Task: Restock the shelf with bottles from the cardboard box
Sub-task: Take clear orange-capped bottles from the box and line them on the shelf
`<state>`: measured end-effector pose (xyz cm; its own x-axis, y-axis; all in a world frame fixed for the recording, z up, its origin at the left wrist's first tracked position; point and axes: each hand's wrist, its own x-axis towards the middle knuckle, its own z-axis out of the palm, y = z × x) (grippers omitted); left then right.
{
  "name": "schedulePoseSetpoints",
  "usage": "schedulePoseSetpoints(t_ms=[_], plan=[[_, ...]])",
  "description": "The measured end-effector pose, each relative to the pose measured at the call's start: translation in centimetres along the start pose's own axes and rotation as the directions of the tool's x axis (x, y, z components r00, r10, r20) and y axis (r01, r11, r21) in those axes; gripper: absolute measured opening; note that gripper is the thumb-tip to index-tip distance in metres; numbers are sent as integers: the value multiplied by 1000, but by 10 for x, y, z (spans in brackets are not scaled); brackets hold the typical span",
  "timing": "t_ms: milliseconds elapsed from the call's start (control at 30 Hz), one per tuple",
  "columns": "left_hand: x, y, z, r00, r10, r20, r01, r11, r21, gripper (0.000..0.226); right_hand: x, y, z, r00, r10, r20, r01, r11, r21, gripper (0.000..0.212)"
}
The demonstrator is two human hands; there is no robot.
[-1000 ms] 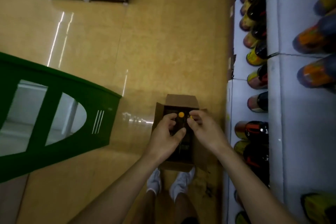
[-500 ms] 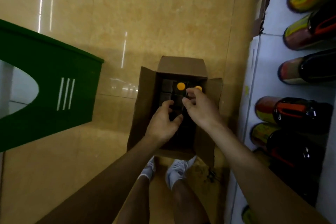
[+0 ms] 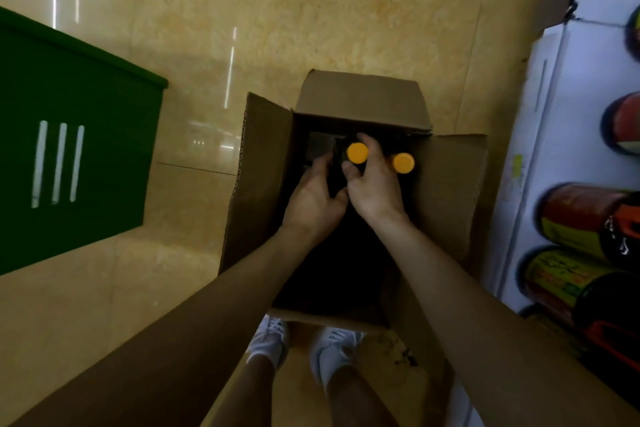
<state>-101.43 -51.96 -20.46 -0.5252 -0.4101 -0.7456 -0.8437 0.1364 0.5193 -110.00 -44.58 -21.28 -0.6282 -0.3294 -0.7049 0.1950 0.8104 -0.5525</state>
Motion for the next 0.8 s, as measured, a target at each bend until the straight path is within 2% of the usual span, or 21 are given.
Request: schedulePoseSetpoints(t_ms=[133,433,800], plan=[[25,-4,5,998,59,17,-59,998,10,71,10,12,12,993,-66,-95,72,996,59,51],[41,-11,10,992,111,64,-113,993,41,72,21,29,22,977,-147,-154,157,986,50,35],[4,1,-7,983,177,47,-175,984,-33,89,-40,1,-14,938,-301,-174,304,953,-7,41]])
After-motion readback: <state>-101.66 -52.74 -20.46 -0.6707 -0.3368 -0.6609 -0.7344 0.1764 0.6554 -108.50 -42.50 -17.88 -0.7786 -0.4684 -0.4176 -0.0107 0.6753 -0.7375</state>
